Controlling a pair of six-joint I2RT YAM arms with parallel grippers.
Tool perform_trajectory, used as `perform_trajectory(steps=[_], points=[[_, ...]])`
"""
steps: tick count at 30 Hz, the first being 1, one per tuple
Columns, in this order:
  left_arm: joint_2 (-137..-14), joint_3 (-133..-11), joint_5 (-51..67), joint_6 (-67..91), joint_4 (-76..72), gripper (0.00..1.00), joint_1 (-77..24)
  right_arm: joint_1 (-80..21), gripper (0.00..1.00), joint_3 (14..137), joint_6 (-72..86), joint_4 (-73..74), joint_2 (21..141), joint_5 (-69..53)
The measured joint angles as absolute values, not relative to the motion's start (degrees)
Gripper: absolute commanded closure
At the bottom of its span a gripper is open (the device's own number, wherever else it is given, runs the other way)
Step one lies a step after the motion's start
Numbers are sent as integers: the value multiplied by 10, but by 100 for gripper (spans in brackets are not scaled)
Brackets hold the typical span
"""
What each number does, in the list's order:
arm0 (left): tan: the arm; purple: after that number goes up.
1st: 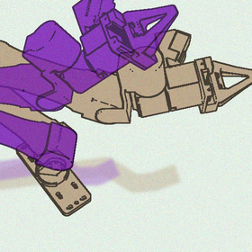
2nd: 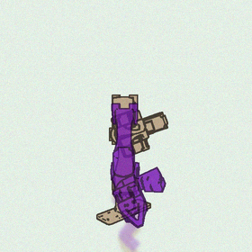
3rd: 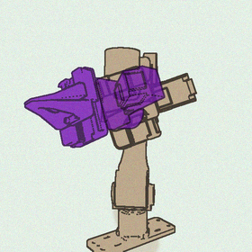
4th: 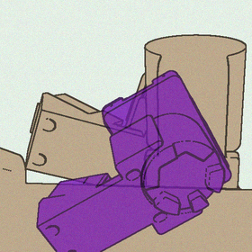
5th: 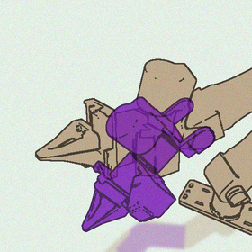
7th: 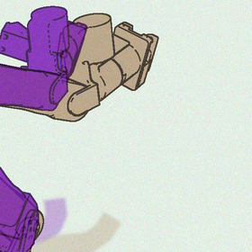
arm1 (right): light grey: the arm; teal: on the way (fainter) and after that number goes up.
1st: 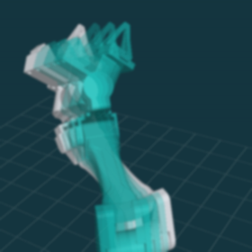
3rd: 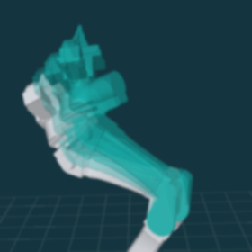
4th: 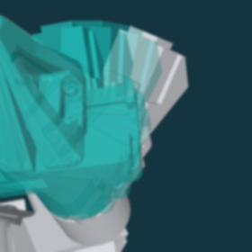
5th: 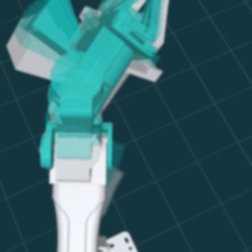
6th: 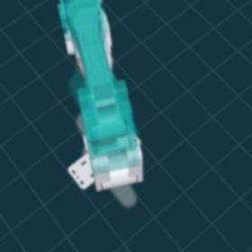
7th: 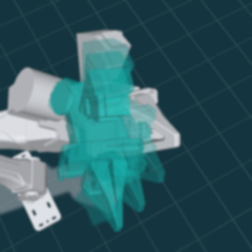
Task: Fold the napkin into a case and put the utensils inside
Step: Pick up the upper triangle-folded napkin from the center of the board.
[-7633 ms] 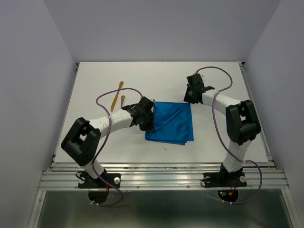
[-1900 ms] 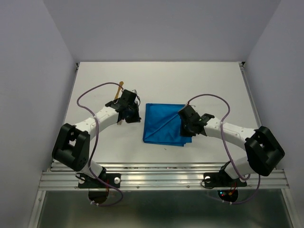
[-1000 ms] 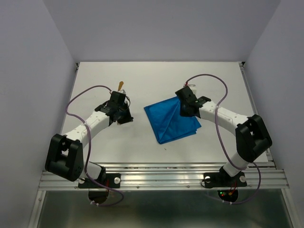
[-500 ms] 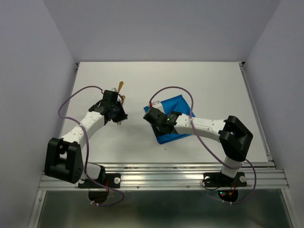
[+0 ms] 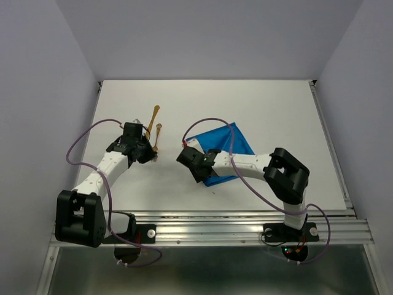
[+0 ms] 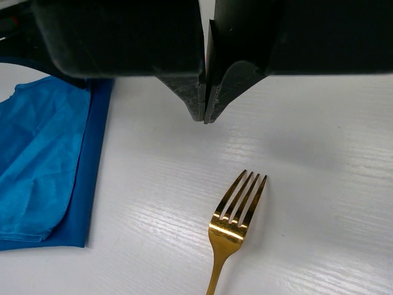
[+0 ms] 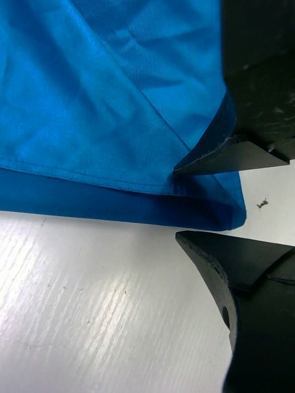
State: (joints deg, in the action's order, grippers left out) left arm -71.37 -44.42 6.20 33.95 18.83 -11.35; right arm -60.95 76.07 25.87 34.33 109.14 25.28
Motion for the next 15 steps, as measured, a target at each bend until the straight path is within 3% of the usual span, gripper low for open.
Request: perform_trajectory(steps=[8,11,13,15], points=[[-714,-435,67,339,185,87,-111,-612,54,761,255,338,1115,253],[-714,-433,72,339,180,87,-111,-612,64,761,255,335,1117,256],[-714,-429,76,339,176,86,-111,-612,78,761,255,329,1119,258],[-714,-425,83,339,173,79,-111,-613,89,761,259,324,1120,260]])
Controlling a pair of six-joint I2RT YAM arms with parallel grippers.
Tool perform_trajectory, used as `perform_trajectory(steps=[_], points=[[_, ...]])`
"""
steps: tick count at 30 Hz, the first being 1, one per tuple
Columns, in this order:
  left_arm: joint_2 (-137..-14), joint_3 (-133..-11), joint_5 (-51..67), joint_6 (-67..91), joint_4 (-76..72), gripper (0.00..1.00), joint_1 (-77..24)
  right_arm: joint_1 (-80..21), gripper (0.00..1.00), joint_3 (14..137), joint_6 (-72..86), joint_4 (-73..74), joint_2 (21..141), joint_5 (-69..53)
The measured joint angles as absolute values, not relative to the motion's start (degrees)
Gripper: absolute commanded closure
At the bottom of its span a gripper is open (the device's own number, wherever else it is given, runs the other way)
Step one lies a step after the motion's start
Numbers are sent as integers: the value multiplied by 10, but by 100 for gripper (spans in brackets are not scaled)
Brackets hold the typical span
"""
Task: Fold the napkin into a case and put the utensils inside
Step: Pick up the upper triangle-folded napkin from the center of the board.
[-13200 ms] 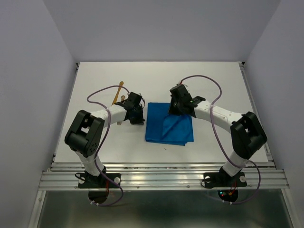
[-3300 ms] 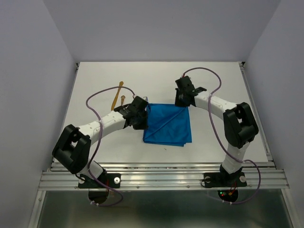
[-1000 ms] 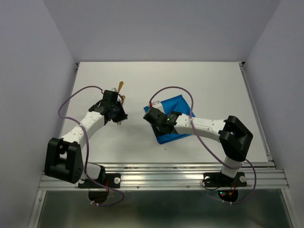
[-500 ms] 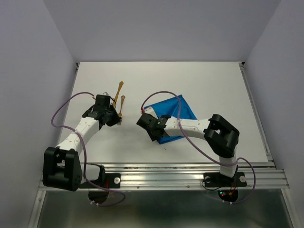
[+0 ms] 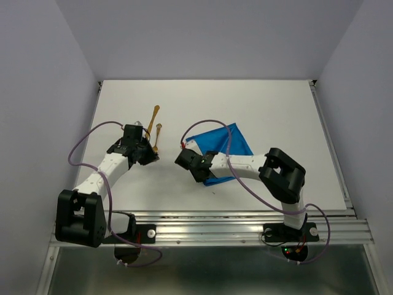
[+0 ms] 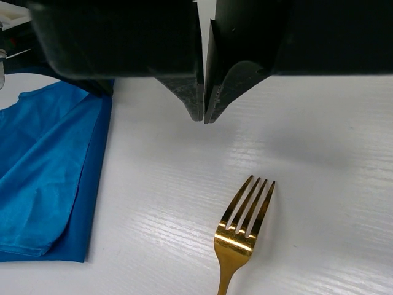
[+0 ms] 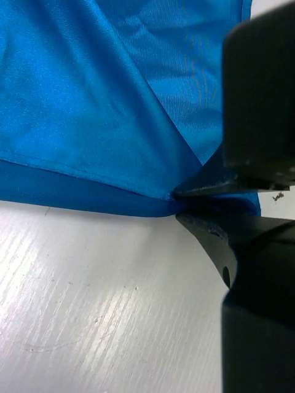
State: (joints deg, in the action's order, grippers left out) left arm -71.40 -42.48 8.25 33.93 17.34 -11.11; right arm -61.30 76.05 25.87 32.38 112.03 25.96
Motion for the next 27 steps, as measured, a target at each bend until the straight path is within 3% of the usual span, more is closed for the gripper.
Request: perform_trajectory(steps=[4,12,16,27], points=[[-714,-415,95,343,160,45,-111,-616,99,756,259,314,1120,264],[-716,-404,147,356,122,15,-111,-619,99,672,254,249,1062,261],[-736,-394,192,372,84,7,-117,-619,99,640,252,221,1028,260],[-827,-377,287,424,-47,7,-155,-619,99,615,253,177,988,255]])
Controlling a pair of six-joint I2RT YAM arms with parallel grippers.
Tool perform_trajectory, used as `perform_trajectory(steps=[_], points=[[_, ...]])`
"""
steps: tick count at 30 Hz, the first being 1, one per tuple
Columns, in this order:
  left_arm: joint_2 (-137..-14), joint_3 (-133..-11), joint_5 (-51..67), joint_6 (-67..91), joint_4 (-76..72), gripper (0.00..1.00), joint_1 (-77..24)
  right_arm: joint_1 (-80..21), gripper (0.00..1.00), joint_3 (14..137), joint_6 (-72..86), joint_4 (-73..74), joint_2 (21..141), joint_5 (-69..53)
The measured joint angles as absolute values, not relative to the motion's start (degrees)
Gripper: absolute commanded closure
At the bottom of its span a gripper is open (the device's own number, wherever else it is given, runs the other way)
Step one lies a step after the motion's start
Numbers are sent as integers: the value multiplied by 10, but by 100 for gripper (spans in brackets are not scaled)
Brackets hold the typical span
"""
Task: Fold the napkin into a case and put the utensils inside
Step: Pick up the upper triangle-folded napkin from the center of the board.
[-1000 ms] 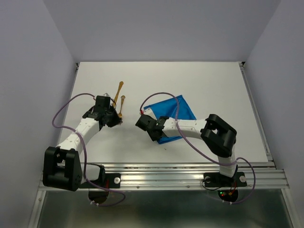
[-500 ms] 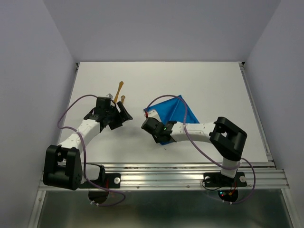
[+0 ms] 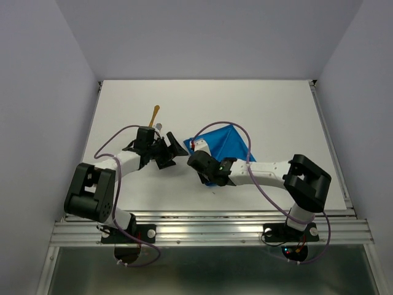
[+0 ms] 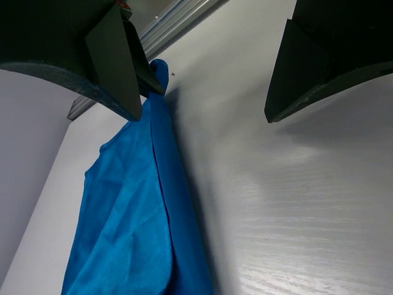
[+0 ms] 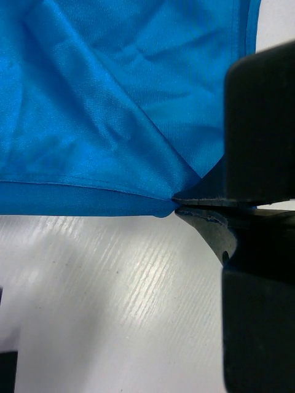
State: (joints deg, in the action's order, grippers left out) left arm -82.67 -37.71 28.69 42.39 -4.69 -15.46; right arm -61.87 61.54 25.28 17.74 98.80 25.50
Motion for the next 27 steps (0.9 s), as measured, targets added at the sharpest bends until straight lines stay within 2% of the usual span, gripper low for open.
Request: perform_trajectory(steps=[13,17,27], points=[[-957,-410,322,464,-183,18,-177,-619,99,609,253,175,974,250],[-988,-428,325,472,-216,25,-189,-619,99,601,253,174,964,249],[-1015,-429,323,502,-258,37,-198,-619,99,583,255,173,935,249]])
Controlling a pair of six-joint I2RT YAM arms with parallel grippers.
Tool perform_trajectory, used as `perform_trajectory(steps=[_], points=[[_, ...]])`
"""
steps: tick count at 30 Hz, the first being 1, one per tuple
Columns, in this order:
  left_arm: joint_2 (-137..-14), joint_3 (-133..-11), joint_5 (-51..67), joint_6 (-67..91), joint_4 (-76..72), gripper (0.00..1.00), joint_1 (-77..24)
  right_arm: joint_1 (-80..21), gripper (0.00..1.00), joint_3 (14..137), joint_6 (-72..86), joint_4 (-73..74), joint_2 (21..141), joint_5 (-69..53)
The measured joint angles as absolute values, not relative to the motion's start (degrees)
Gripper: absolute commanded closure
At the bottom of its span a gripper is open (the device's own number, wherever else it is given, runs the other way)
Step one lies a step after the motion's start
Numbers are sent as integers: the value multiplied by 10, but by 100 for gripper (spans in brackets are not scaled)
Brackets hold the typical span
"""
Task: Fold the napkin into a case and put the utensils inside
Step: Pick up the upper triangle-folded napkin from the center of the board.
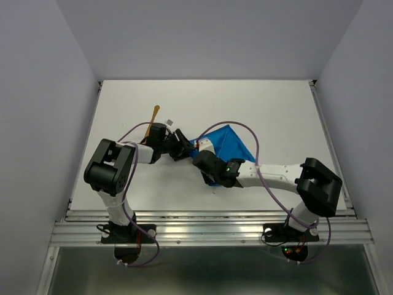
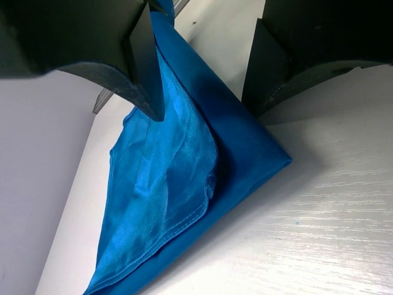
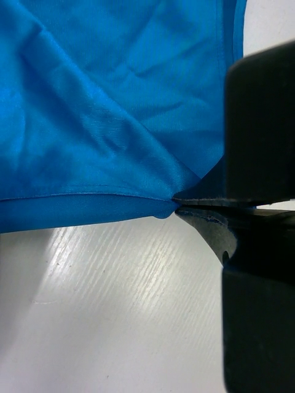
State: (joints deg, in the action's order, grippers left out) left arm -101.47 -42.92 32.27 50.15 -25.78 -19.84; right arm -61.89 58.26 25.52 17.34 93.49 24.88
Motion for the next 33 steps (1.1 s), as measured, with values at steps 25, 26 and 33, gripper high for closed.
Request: perform_trajectory(steps=[25,26,33], points=[[-1020,-439,259,557,-225,100,-208,-619,47,568,237,182,923,227],[-1013,-439,253,561,-218,100,-208,-619,46,572,235,188,924,227],[-976,-441,233,572,-181,100,-209,-629,37,593,218,205,929,234]])
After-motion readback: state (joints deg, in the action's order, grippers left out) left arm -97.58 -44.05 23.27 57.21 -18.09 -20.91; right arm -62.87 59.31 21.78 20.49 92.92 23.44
